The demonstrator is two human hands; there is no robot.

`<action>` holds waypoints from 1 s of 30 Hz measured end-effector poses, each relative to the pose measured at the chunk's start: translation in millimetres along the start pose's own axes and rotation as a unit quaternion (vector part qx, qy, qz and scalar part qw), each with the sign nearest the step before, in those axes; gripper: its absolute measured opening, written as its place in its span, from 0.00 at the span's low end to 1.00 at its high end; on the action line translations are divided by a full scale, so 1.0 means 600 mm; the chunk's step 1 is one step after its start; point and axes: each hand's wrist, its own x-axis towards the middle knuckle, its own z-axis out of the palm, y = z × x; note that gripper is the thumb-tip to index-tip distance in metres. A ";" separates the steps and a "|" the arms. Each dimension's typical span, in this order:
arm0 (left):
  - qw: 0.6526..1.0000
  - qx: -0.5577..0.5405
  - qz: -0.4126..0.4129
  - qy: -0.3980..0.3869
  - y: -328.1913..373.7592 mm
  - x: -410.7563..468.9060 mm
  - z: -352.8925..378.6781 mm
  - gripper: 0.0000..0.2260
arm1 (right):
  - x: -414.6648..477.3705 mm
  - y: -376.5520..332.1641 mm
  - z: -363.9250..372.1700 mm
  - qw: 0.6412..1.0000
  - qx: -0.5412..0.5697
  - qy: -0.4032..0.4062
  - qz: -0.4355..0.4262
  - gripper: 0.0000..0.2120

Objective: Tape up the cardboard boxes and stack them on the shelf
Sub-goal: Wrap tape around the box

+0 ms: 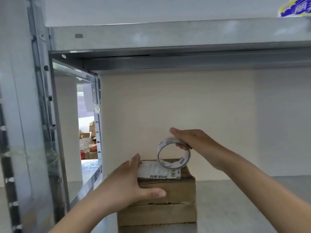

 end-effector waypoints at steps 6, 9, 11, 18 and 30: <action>0.993 0.096 0.027 -0.064 -0.007 0.003 -0.006 0.54 | -0.020 0.000 -0.073 0.993 -0.114 0.009 0.020 0.29; 0.989 0.116 0.024 -0.086 -0.010 0.005 -0.005 0.53 | -0.034 0.026 -0.095 0.989 -0.126 0.047 0.068 0.27; 0.987 0.131 0.029 -0.092 -0.004 0.004 -0.007 0.52 | -0.042 0.057 -0.088 0.985 -0.136 0.037 0.099 0.25; 0.949 0.217 0.066 -0.220 0.038 0.044 -0.035 0.54 | -0.039 0.115 -0.056 0.980 -0.140 -0.001 0.138 0.26; 0.890 -0.406 0.205 0.046 0.063 0.087 0.014 0.46 | -0.060 0.016 -0.124 0.993 0.064 0.072 -0.064 0.20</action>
